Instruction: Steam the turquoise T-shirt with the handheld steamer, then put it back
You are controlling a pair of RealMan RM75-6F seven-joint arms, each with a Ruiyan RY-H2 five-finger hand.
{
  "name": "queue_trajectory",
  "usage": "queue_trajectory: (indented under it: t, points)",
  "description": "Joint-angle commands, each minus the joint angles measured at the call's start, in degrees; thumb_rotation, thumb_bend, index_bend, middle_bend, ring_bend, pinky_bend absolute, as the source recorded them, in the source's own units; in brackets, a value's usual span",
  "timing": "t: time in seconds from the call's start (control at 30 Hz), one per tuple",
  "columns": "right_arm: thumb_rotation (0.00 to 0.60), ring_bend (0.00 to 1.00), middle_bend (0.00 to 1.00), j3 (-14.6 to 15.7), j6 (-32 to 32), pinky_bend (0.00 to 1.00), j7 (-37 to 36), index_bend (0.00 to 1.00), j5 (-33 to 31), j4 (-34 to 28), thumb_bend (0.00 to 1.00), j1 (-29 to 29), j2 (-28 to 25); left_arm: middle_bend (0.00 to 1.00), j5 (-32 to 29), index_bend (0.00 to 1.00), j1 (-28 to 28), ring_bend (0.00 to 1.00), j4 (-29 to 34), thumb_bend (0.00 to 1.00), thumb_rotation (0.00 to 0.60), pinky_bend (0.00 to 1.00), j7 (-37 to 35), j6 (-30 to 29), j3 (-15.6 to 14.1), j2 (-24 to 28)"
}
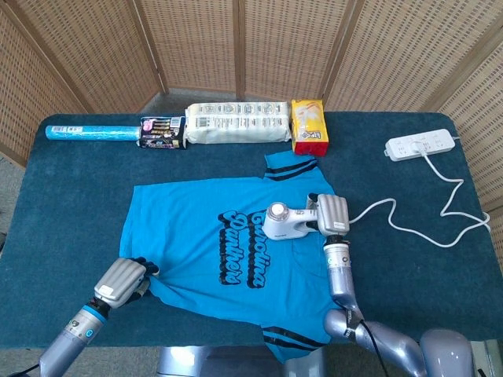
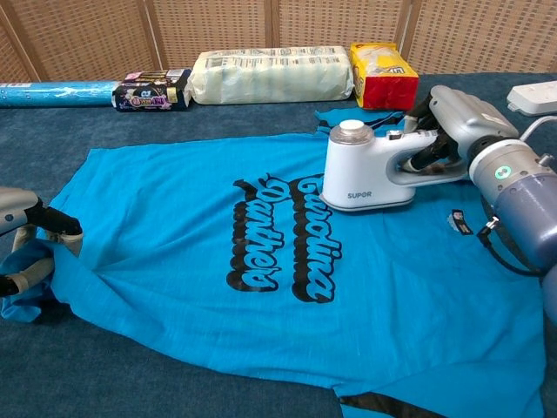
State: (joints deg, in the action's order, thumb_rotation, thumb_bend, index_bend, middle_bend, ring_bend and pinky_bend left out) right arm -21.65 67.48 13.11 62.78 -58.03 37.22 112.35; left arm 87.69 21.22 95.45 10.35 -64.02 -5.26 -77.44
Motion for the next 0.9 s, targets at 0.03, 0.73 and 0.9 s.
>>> queue_trajectory:
  t: [0.03,0.73,0.9]
  points:
    - [0.6,0.8,0.77,0.18,-0.35,0.72,-0.06,0.76,-0.1,0.62,0.33,0.01,0.21,0.55,0.0,0.56,-0.01,0.45,0.08,0.54,0.6,0.56,-0.01,-0.01,0.0,0.02]
    - [0.6,0.8,0.77,7.44,1.05,0.72,-1.83,0.76,4.96,-8.88,0.33,-5.53,-4.85,0.55,0.44,0.56,-0.07,0.45,-0.21,0.54,0.6,0.56,-0.55,-0.28,-0.02,-0.11]
    - [0.6,0.8,0.77,8.92,2.39,0.73,-1.81,0.76,6.17,-12.3,0.33,-7.21,-6.59,0.55,0.56,0.56,-0.06,0.45,-0.2,0.54,0.6,0.56,-0.61,-0.35,0.01,-0.19]
